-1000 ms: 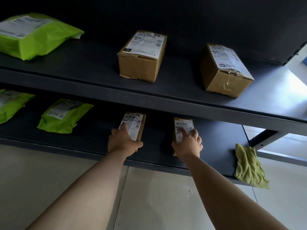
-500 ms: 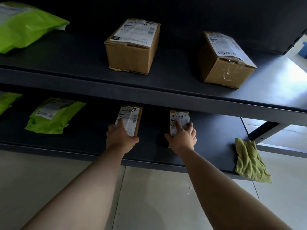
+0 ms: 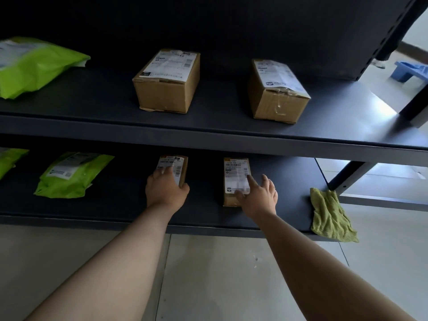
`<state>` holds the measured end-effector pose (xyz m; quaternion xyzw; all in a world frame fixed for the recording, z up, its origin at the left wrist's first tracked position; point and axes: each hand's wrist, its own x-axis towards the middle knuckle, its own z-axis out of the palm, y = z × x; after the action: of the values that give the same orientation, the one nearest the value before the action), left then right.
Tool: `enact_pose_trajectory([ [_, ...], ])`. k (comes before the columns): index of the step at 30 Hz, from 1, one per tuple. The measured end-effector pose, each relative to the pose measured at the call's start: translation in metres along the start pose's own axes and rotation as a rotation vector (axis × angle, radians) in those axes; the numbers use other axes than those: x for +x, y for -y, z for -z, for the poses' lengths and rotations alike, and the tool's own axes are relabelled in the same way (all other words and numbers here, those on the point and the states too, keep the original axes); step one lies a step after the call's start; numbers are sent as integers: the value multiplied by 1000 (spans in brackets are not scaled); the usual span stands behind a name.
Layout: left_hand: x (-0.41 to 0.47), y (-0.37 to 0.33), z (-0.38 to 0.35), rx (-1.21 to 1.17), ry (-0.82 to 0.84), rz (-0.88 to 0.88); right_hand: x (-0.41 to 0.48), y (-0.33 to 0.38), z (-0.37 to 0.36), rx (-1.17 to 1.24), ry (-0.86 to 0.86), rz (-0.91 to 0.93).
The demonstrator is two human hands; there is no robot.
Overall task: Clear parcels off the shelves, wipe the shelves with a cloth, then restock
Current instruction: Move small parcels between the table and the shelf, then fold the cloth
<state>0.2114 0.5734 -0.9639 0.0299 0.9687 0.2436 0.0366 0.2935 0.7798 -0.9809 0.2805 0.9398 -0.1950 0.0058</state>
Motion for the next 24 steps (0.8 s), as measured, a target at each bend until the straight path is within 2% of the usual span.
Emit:
enact_pose_trajectory([
  [3,-4,-21,-2,-113,-7,-73,-3,-21,12,-5,-43,-9],
  [6,-14,-50,-14,-222,37,-203,-6,-53,26,-37,-74,-58],
  [10,-33,-93,-37,-299,124,-283,-11,-96,41,-13,-94,-148],
  [16,-57,-151,-81,-344,249,-334,-26,-156,56,19,-154,-268],
  [24,-54,-219,-147,-307,509,-415,-29,-226,63,225,-167,-543],
])
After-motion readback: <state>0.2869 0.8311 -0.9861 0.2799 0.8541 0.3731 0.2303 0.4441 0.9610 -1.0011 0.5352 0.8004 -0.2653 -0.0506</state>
